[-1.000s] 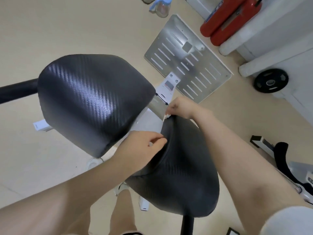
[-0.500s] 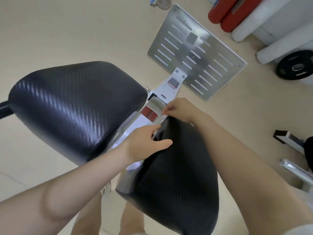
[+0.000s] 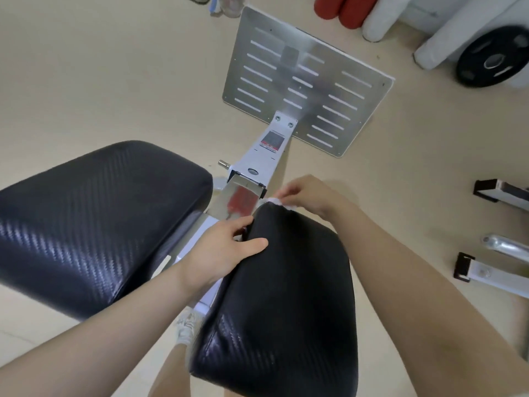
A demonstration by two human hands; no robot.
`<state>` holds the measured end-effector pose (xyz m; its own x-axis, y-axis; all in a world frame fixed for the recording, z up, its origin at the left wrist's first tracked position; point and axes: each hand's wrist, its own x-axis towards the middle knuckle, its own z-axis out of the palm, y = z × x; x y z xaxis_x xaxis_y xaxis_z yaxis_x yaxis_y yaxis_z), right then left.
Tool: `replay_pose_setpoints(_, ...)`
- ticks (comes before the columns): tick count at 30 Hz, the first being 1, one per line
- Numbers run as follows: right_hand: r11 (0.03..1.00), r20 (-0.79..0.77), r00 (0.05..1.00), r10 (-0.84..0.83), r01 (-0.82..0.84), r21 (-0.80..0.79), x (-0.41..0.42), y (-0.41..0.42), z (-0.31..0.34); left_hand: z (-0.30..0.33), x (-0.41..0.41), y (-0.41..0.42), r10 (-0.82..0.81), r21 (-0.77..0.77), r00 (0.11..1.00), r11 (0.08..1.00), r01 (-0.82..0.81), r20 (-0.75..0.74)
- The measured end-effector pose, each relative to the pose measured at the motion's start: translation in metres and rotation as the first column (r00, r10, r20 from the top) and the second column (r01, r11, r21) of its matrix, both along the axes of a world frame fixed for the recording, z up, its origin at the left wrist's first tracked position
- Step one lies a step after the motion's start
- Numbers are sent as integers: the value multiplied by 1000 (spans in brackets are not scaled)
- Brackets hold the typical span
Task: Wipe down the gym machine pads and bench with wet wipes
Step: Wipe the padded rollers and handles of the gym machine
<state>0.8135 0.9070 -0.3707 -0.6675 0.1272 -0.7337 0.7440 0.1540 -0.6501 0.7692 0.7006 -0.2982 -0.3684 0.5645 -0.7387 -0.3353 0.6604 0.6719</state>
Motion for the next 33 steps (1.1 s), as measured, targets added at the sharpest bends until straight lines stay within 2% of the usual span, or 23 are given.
replay_pose_setpoints(4,998,-31,999,9,-11,-68,-1,-3,-2,-5,-6,7,-89,-34,996,996,88,-30)
replay_pose_setpoints(6,1000,-1,1000,-15,15,-20,20,13,-5,-8,-7,12,-121,-73,990,991,116,-70)
replay_pose_setpoints(9,997,93,995,-44,37,74,54,32,-10,-13,-5,21,-191,-149,963,975,163,-191)
replay_pose_setpoints(13,993,74,990,-118,115,36,55,28,-16,-15,-5,34,-307,-236,892,942,237,-331)
replay_pose_setpoints(17,999,2,999,-52,52,-2,26,12,-17,-12,-7,39,-317,-248,897,937,247,-308)
replay_pose_setpoints(20,999,28,999,-43,43,20,39,17,-12,-10,-5,38,-298,-275,904,937,215,-307)
replay_pose_setpoints(23,987,84,985,-149,143,73,79,29,-11,-4,0,41,-273,-285,910,941,185,-313)
replay_pose_setpoints(25,938,120,931,-344,347,-1,107,30,-8,0,2,43,-273,-287,911,940,184,-309)
replay_pose_setpoints(26,874,139,872,-470,481,-65,119,25,-6,2,2,44,-267,-282,915,942,182,-302)
replay_pose_setpoints(29,582,163,603,-781,797,-159,146,-4,5,7,4,42,-179,-248,954,962,118,-242)
replay_pose_setpoints(31,503,144,515,-845,857,-113,163,-28,18,12,6,39,-137,-231,966,969,85,-218)
replay_pose_setpoints(33,502,126,508,-852,861,-78,184,-53,36,18,9,34,-104,-208,976,976,63,-192)
